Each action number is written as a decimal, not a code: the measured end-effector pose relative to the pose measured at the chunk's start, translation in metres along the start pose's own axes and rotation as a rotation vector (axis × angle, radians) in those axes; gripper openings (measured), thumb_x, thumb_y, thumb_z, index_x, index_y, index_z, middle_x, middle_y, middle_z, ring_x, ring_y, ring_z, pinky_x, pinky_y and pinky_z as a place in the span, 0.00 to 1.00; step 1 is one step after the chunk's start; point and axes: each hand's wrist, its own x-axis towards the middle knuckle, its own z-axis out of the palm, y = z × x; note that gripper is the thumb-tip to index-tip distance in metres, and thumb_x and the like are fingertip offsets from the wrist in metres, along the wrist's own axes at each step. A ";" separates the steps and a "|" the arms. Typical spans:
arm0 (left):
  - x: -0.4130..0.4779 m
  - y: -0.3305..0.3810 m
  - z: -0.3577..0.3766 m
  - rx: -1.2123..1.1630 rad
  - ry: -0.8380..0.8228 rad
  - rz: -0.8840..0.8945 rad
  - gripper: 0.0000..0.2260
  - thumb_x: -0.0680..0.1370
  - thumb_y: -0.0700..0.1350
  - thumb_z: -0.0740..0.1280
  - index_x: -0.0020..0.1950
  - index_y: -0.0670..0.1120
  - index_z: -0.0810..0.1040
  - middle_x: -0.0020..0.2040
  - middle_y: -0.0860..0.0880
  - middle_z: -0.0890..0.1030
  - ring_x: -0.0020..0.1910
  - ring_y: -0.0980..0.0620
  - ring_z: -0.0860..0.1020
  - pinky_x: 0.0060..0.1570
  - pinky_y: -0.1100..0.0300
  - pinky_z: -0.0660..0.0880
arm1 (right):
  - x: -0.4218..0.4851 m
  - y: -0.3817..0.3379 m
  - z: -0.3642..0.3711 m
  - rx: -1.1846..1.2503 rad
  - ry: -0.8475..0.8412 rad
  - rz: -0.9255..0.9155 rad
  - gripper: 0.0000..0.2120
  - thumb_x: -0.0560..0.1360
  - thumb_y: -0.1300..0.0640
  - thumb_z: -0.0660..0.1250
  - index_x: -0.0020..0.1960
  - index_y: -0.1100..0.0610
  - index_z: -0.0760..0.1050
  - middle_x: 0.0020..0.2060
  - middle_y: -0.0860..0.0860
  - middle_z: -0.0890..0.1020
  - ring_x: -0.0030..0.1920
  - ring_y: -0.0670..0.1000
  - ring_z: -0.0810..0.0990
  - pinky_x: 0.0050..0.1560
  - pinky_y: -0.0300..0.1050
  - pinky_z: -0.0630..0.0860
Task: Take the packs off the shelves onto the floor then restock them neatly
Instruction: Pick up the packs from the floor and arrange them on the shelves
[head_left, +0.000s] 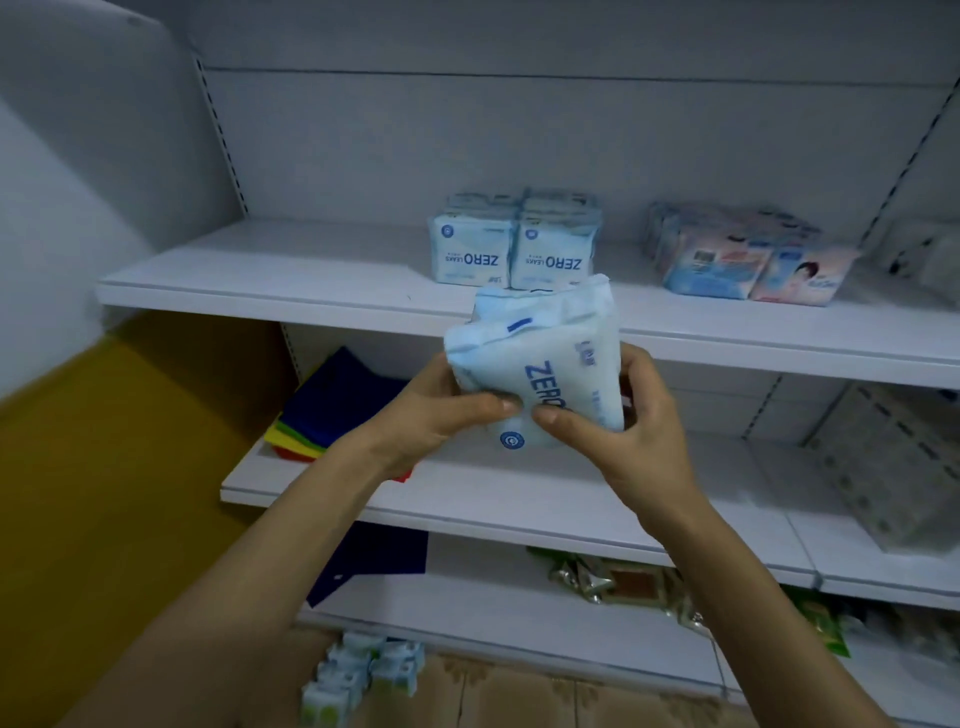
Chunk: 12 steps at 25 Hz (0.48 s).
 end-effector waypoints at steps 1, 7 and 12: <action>0.002 0.002 0.000 0.090 0.054 0.020 0.31 0.67 0.40 0.75 0.68 0.42 0.68 0.57 0.50 0.81 0.56 0.53 0.80 0.51 0.61 0.77 | 0.002 0.001 -0.002 -0.122 0.056 -0.073 0.29 0.58 0.46 0.78 0.56 0.48 0.72 0.52 0.50 0.77 0.53 0.51 0.77 0.49 0.46 0.79; 0.008 0.009 -0.024 0.439 0.268 0.061 0.63 0.60 0.53 0.80 0.77 0.58 0.33 0.72 0.60 0.64 0.66 0.65 0.69 0.59 0.70 0.70 | 0.025 0.004 0.005 -0.580 0.224 -0.493 0.30 0.61 0.49 0.75 0.60 0.56 0.70 0.52 0.51 0.72 0.53 0.51 0.69 0.49 0.46 0.71; 0.017 0.012 -0.064 0.930 0.291 0.328 0.60 0.61 0.63 0.78 0.78 0.51 0.39 0.78 0.59 0.50 0.76 0.63 0.52 0.71 0.64 0.55 | 0.066 0.011 0.028 -0.867 0.218 -0.776 0.29 0.67 0.44 0.70 0.62 0.56 0.69 0.55 0.58 0.74 0.54 0.57 0.70 0.52 0.51 0.68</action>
